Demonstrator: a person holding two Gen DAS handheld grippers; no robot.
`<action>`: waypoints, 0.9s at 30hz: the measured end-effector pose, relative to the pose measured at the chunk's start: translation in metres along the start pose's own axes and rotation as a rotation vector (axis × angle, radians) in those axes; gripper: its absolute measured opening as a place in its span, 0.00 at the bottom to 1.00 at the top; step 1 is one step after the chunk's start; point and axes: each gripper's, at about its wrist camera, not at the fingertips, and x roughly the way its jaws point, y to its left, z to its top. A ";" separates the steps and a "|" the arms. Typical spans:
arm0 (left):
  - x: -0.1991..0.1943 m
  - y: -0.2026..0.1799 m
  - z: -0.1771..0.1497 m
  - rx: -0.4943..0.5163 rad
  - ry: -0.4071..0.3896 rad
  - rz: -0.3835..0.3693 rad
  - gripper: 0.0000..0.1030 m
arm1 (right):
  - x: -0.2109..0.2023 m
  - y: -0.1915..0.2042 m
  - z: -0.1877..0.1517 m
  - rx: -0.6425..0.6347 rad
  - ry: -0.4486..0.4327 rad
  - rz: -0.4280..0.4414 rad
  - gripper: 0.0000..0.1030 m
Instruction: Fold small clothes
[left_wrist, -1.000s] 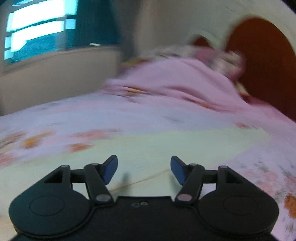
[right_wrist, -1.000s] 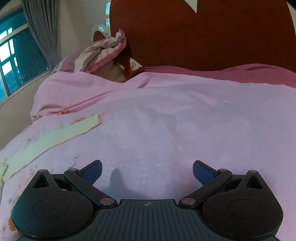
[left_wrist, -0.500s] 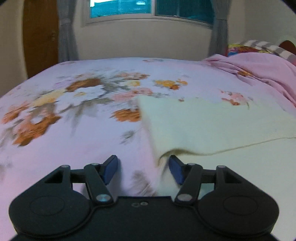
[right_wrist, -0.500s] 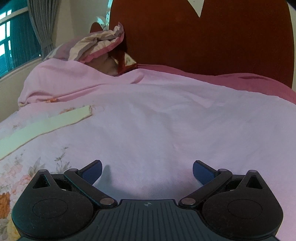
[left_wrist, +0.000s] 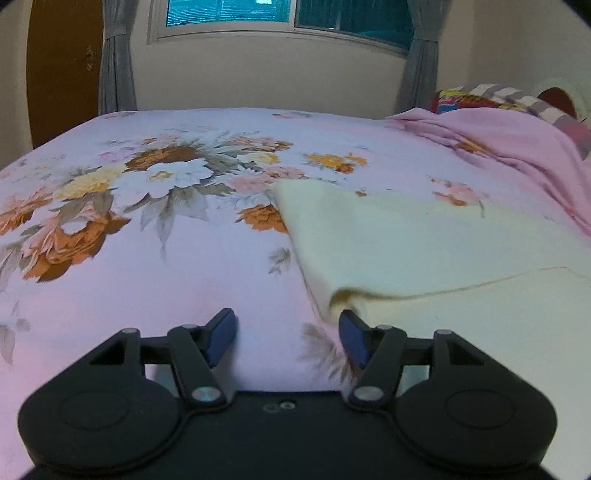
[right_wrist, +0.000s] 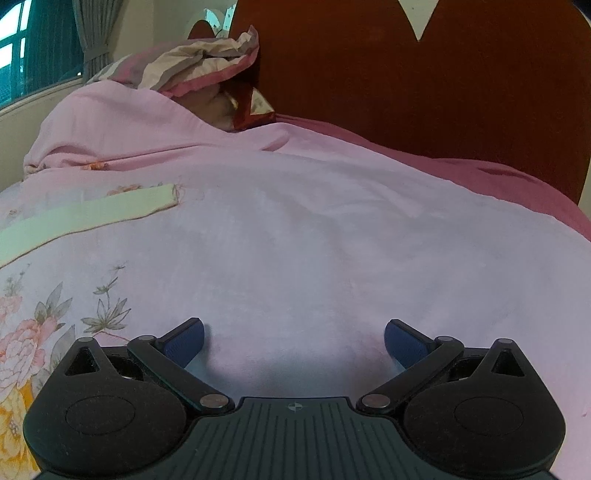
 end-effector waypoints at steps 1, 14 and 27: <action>-0.005 0.005 -0.003 -0.016 -0.011 -0.023 0.60 | -0.001 0.000 0.000 0.004 -0.001 -0.002 1.00; -0.035 0.031 -0.005 -0.161 -0.190 0.172 0.60 | -0.014 0.240 0.042 -0.050 0.016 0.681 0.29; -0.020 0.067 -0.028 -0.300 -0.153 0.066 0.62 | 0.067 0.355 0.031 0.158 0.359 0.905 0.46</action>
